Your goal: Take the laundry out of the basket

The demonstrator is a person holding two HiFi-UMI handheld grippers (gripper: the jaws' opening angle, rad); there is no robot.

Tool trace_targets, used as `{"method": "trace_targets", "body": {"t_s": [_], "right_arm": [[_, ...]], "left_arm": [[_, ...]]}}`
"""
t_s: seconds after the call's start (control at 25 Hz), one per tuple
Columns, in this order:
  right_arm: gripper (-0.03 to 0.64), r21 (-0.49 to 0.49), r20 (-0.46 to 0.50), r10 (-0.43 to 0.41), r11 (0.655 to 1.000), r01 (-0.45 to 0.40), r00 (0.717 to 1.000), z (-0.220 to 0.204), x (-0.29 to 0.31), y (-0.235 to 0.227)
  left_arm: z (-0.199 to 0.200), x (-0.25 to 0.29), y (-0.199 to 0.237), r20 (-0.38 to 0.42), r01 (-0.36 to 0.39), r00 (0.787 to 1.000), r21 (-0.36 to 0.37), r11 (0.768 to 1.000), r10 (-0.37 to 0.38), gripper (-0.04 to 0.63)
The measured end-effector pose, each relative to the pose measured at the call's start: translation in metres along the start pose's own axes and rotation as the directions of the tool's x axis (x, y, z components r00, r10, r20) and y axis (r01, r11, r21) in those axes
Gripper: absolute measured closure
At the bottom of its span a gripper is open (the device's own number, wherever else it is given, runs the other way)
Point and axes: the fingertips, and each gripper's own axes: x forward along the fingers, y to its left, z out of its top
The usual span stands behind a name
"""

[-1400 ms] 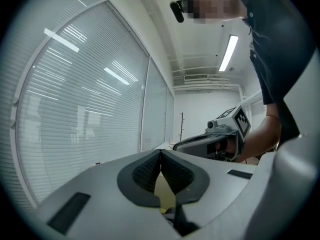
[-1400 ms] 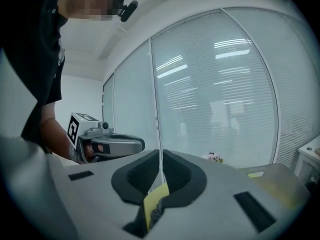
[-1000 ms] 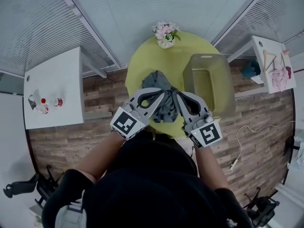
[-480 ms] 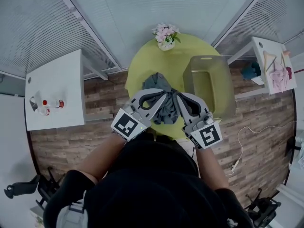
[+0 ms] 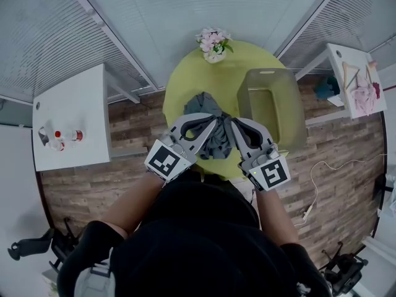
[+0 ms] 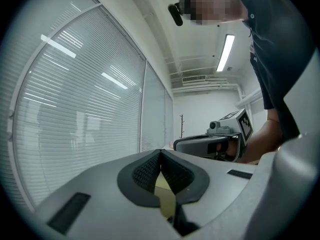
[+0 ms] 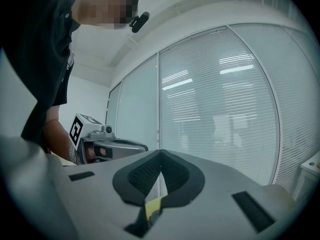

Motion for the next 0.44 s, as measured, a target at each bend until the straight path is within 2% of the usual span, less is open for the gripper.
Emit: {"method": "trace_targets", "body": {"t_s": [0.44], "right_arm": [[0.594, -0.013, -0.032, -0.014, 1.0, 0.014, 0.999, -0.0095, 0.0015, -0.0041]], "left_arm": [[-0.0041, 0.0027, 0.0041, -0.004, 0.003, 1.0, 0.016, 1.0, -0.003, 0.585]]}}
